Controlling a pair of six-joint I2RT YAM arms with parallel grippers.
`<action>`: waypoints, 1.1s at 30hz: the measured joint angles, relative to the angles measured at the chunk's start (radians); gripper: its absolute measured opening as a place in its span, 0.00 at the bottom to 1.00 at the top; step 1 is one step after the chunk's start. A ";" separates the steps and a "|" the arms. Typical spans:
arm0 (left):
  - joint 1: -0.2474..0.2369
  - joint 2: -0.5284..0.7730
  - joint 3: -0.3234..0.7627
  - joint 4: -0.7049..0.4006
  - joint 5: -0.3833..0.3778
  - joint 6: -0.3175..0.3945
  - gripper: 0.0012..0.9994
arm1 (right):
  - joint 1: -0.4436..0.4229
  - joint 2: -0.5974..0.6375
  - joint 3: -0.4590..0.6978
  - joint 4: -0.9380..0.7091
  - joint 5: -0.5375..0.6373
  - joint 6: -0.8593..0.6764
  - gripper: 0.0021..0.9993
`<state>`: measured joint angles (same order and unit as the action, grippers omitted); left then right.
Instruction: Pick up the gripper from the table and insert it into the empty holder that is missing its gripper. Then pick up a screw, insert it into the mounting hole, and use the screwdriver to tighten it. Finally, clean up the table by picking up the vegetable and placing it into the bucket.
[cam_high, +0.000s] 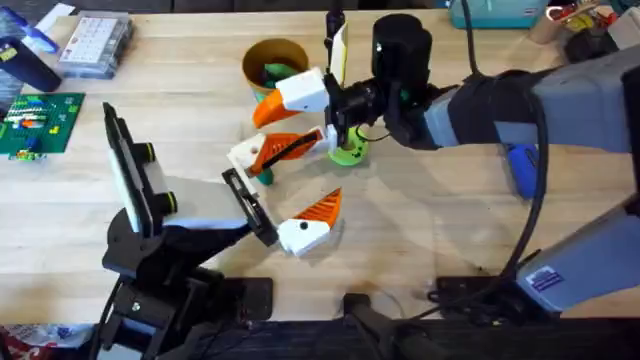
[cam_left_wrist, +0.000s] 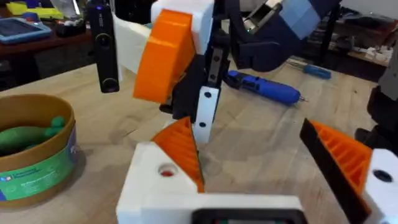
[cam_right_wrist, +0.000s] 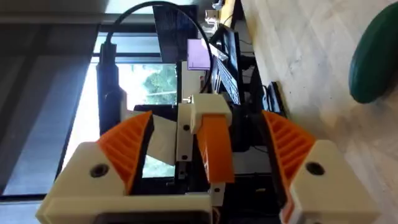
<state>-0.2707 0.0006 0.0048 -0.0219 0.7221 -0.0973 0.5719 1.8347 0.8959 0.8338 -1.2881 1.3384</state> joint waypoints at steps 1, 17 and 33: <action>0.000 0.000 0.000 0.000 0.000 0.000 0.99 | -0.008 0.000 0.000 -0.004 0.000 -0.008 0.99; 0.000 0.000 0.000 0.000 0.000 0.000 0.99 | -0.076 0.001 0.000 -0.093 -0.096 -0.152 0.53; 0.000 0.000 0.000 0.003 0.000 0.003 0.99 | -0.077 0.001 0.000 -0.121 -0.138 -0.165 0.01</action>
<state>-0.2707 0.0006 0.0050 -0.0194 0.7223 -0.0941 0.4953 1.8357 0.8964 0.7125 -1.4261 1.1737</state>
